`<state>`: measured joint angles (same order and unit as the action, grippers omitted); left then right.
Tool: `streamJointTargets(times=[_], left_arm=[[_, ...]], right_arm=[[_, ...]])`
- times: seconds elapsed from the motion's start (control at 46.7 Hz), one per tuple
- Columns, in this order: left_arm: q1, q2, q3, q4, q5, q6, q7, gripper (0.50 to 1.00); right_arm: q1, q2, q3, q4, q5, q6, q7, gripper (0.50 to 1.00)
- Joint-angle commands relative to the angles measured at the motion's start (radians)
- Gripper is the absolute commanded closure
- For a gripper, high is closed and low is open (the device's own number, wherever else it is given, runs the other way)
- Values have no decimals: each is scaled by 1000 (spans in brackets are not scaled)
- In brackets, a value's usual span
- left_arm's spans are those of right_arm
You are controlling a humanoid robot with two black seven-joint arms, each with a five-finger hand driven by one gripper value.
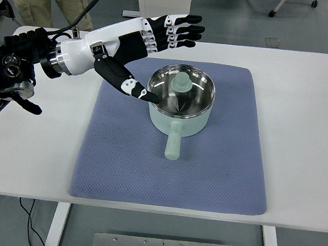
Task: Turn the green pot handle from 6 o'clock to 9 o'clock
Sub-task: 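Raise the left hand and reach over the green saucepan, then lower the left hand onto the pale green handle nearest the robot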
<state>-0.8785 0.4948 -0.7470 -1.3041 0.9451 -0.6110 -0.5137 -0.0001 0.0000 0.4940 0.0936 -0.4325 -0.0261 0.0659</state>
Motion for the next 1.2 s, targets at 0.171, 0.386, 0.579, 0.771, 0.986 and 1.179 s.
streamJointTargets(times=[0.171, 0.386, 0.579, 0.771, 0.986, 1.179], left_arm=[[-31, -10, 23, 0, 124, 0, 0, 500], [-56, -18, 90, -9, 207, 0, 0, 500], [-73, -21, 123, -32, 267, 0, 0, 500], [-86, -64, 169, -37, 402, 0, 0, 500], [-100, -94, 205, -43, 523, 0, 0, 500], [-108, -117, 238, -40, 601, 0, 0, 500]], right_arm=[[0, 0, 0, 0, 0, 0, 0, 500], [0, 0, 0, 0, 0, 0, 0, 500], [0, 0, 0, 0, 0, 0, 0, 500], [0, 0, 0, 0, 0, 0, 0, 500], [0, 0, 0, 0, 0, 0, 0, 500], [0, 0, 0, 0, 0, 0, 0, 500]])
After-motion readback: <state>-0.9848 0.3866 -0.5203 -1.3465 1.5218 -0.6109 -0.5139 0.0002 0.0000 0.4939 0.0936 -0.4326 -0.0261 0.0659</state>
